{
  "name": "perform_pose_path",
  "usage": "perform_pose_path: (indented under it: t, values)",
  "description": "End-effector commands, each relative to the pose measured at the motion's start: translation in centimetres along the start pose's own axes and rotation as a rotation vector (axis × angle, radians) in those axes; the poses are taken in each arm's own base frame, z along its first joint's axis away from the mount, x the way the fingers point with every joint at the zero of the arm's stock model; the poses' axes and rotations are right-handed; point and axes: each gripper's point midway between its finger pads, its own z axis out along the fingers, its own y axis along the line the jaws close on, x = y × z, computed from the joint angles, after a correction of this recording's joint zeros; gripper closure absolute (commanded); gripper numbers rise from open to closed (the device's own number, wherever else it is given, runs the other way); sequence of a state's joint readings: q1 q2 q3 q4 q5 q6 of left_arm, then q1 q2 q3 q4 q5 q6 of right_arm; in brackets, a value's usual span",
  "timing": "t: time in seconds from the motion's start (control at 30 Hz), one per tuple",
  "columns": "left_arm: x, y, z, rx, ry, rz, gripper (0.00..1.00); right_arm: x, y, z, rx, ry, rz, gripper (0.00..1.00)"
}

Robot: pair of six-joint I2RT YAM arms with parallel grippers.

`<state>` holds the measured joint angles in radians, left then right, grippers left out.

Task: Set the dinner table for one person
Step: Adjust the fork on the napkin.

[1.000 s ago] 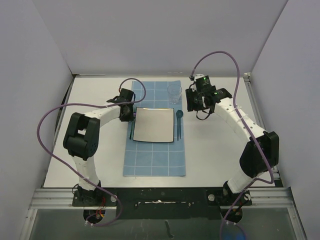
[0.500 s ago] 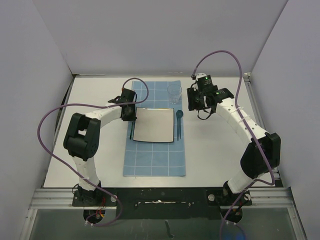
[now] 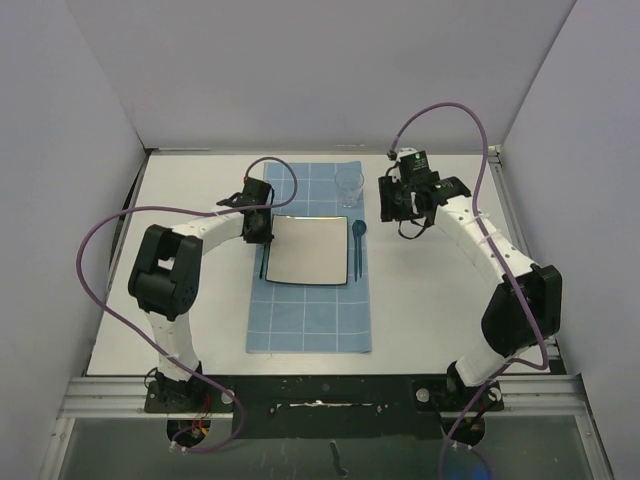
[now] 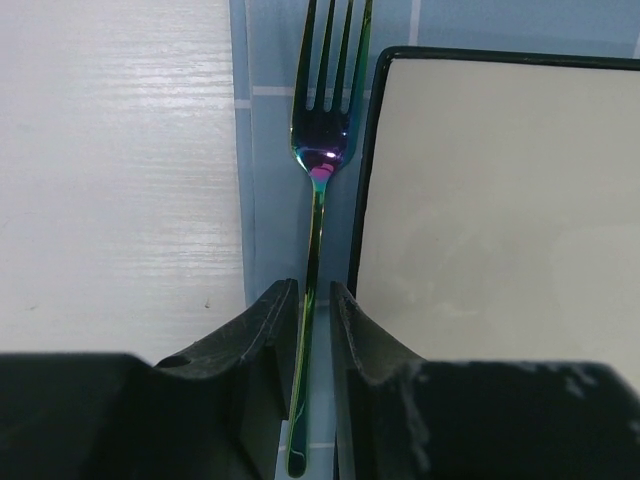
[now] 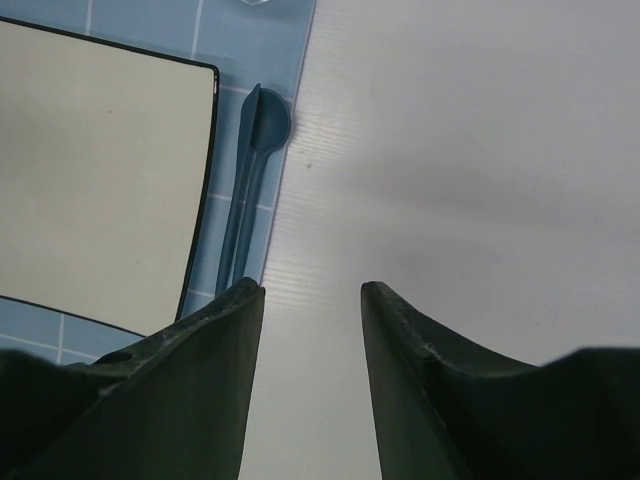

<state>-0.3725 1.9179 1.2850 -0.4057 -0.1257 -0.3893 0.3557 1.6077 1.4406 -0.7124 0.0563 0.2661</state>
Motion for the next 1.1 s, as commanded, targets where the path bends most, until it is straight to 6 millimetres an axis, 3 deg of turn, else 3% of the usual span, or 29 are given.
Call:
perform_pose_path:
  t: [0.0,0.4,0.5,0.57,1.07]
  values:
    - [-0.5,-0.7,1.3,0.014,-0.008,-0.023,0.82,-1.8,-0.3,-1.3,-0.019,-0.078,0.007,0.56]
    - [0.3,-0.5,2.7,0.002,0.027,-0.031,0.83,-1.1,-1.1,0.3,-0.032,-0.054,0.032,0.56]
    - [0.5,-0.4,2.8,-0.002,0.029,-0.035,0.89,-1.0,-1.1,0.5,-0.037,-0.050,0.032,0.56]
    - [0.4,-0.4,2.8,-0.005,0.027,-0.036,1.00,-0.9,-1.1,0.6,-0.038,-0.048,0.034,0.56]
    - [-0.4,0.4,1.7,-0.042,-0.013,-0.033,1.00,-0.6,-0.9,0.8,-0.047,-0.042,0.042,0.56]
